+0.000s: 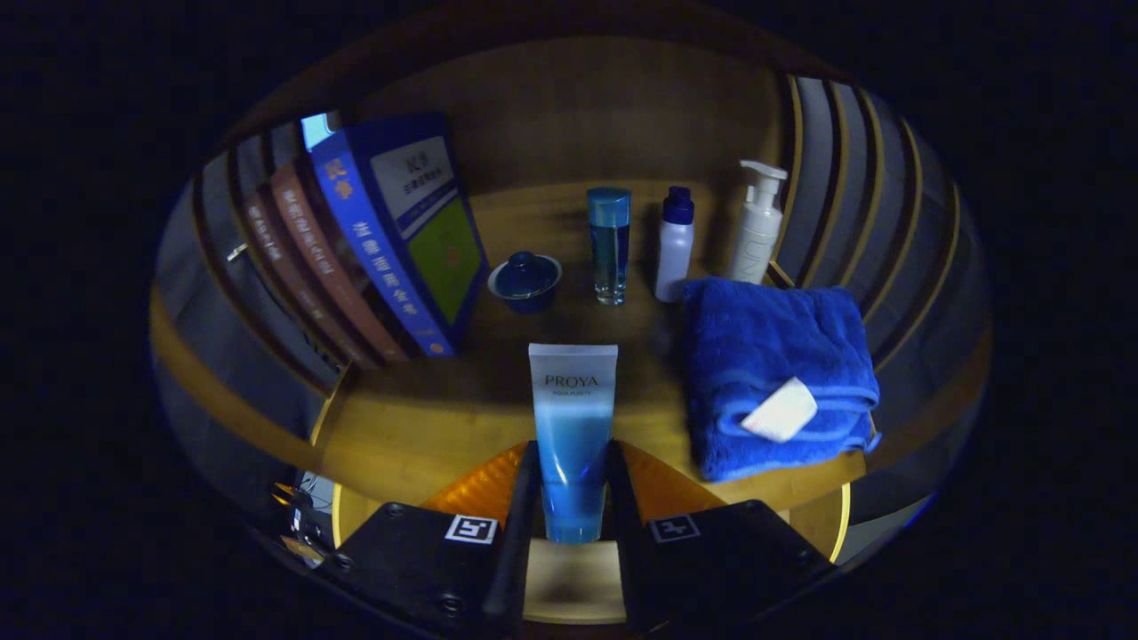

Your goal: Pull open the drawer, take out the items inside it, and place them on the countertop above the cabinet.

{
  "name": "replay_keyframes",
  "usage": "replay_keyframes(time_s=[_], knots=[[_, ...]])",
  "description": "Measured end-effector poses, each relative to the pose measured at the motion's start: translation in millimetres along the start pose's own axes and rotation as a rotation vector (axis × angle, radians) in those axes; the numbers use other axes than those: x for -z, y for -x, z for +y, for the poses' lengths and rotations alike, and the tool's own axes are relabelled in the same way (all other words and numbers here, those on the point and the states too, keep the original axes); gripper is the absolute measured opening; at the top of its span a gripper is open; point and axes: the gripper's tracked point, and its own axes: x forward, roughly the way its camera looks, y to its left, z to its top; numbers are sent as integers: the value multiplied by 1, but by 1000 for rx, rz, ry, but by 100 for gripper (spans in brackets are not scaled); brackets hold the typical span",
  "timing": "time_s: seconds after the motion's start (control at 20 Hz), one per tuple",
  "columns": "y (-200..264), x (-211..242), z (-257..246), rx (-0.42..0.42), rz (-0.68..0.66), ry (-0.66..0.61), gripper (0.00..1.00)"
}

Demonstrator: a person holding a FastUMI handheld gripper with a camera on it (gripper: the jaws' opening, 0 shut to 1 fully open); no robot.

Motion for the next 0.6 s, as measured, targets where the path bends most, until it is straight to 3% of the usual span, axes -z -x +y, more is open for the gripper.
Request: replay_keyframes(time_s=[0.25,0.5,0.6], knots=[[-36,3,-3,28,62,-2,47],[-41,4,-5,13,64,-43,47],[-36,0,-6,12,43,-46,69]])
